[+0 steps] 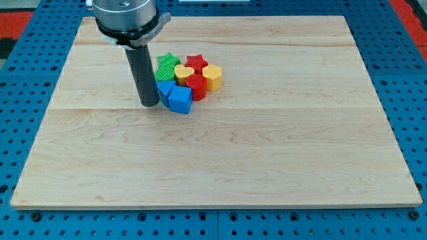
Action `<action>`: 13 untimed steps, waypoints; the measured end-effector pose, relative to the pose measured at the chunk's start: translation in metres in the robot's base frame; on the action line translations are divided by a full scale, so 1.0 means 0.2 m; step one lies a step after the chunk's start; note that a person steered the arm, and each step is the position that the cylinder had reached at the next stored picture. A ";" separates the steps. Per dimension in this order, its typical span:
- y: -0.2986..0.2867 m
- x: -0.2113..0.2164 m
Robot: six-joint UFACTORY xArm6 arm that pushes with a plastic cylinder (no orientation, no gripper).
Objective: Separate the blue cube from the group of blocks
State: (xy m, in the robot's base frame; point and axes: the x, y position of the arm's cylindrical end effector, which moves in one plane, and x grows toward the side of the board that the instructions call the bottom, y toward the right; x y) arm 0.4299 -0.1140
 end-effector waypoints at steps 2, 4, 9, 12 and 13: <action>-0.15 -0.12; 0.17 -0.17; 0.54 0.21; 1.04 0.23; 1.11 0.23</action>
State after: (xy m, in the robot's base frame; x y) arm 0.4759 0.1076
